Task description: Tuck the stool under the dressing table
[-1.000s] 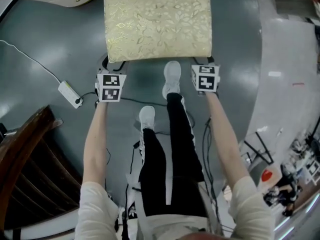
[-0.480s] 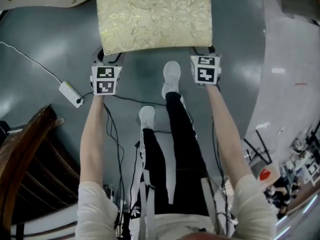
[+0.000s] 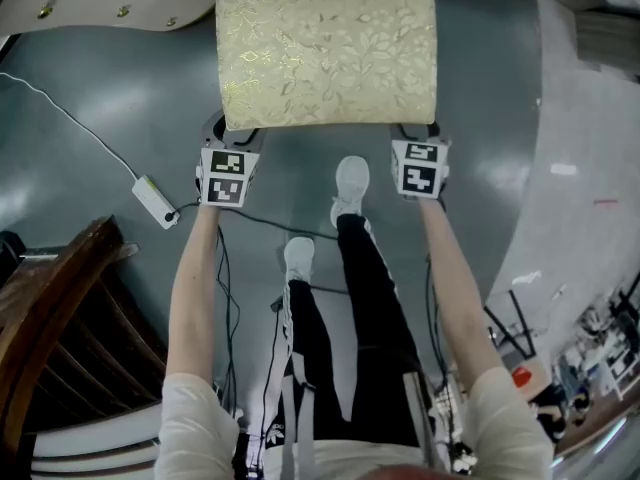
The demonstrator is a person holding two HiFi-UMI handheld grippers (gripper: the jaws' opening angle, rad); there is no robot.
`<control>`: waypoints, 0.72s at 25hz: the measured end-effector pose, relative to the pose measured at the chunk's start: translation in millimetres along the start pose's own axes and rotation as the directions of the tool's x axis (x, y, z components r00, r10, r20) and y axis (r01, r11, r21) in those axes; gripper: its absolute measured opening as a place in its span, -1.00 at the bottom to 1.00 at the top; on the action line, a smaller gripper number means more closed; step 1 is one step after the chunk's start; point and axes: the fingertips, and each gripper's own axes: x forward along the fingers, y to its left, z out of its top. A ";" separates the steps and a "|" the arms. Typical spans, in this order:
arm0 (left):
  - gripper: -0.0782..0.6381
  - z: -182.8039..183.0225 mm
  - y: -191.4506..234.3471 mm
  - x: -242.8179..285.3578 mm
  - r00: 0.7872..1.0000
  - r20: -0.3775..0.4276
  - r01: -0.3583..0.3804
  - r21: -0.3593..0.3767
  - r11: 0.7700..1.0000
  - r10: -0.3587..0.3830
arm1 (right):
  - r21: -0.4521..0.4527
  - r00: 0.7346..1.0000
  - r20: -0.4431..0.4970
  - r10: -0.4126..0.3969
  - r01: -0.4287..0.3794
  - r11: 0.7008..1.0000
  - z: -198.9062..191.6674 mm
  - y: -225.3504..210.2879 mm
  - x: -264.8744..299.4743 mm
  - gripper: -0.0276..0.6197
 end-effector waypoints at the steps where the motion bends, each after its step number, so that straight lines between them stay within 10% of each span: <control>1: 0.02 0.4 0.6 0.5 1.000 -0.008 0.002 0.001 1.000 -0.002 | 0.000 1.000 -0.001 0.003 -0.003 1.000 0.7 -0.1 0.4 -0.03; 18: 0.02 3.4 6.6 7.3 1.000 0.003 0.029 -0.001 1.000 -0.029 | 0.014 1.000 -0.001 -0.009 0.009 1.000 1.7 0.5 1.7 -0.03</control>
